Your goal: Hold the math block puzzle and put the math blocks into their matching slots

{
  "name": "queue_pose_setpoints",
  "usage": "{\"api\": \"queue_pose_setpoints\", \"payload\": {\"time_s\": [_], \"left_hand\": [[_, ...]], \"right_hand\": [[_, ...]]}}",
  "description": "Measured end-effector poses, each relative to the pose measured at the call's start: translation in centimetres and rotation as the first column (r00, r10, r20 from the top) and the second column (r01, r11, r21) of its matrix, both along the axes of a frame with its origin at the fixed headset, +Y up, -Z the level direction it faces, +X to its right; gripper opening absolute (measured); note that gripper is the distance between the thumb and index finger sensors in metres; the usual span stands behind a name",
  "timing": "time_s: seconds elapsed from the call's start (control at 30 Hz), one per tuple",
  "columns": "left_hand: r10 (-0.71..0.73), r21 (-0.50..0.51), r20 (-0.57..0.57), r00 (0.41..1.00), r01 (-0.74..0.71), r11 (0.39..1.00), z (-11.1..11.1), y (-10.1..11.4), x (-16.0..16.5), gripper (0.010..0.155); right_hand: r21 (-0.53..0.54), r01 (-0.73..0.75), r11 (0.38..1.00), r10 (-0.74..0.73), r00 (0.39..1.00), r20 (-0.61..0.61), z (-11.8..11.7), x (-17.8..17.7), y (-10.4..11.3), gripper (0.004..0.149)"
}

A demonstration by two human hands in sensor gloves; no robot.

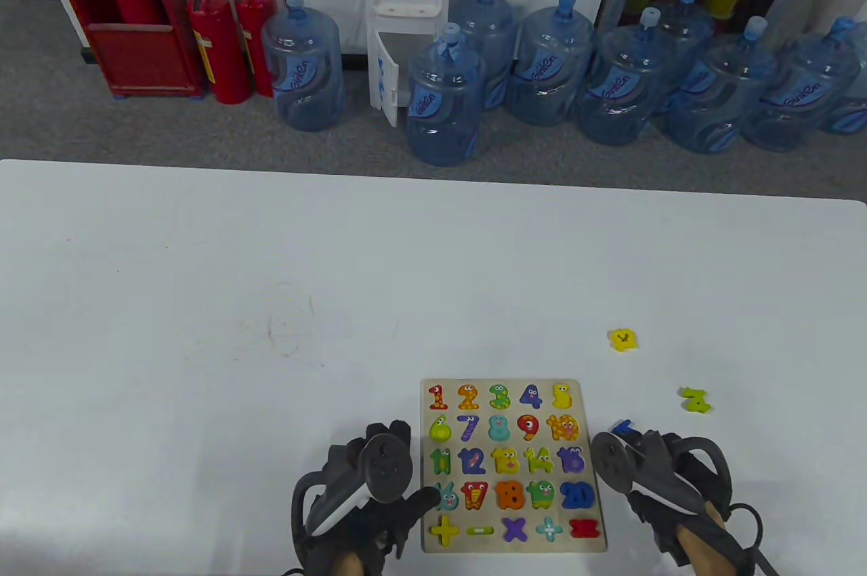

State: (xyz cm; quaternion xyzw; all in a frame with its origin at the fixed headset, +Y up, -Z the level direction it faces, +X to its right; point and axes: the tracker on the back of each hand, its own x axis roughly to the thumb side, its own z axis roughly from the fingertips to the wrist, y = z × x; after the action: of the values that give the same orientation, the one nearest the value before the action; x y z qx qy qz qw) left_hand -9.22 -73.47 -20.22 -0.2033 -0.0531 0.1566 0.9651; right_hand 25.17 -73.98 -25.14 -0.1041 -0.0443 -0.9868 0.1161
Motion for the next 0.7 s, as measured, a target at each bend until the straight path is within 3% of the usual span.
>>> {"api": "queue_pose_setpoints", "payload": {"time_s": [0.27,0.47,0.7], "left_hand": [[0.006,0.013,0.008,1.000,-0.006,1.000,0.1,0.2,0.0,0.091],[-0.001,0.007,0.015,1.000,0.001,1.000,0.1,0.2,0.2,0.091],[0.003,0.011,0.011,1.000,-0.003,1.000,0.1,0.2,0.1,0.091]], "right_hand": [[-0.028,0.027,0.999,-0.026,0.999,0.023,0.2,0.4,0.1,0.054],[0.056,0.051,0.997,-0.055,0.996,0.067,0.0,0.9,0.2,0.051],[-0.108,0.132,0.985,-0.121,0.987,0.101,0.1,2.5,0.4,0.051]]}}
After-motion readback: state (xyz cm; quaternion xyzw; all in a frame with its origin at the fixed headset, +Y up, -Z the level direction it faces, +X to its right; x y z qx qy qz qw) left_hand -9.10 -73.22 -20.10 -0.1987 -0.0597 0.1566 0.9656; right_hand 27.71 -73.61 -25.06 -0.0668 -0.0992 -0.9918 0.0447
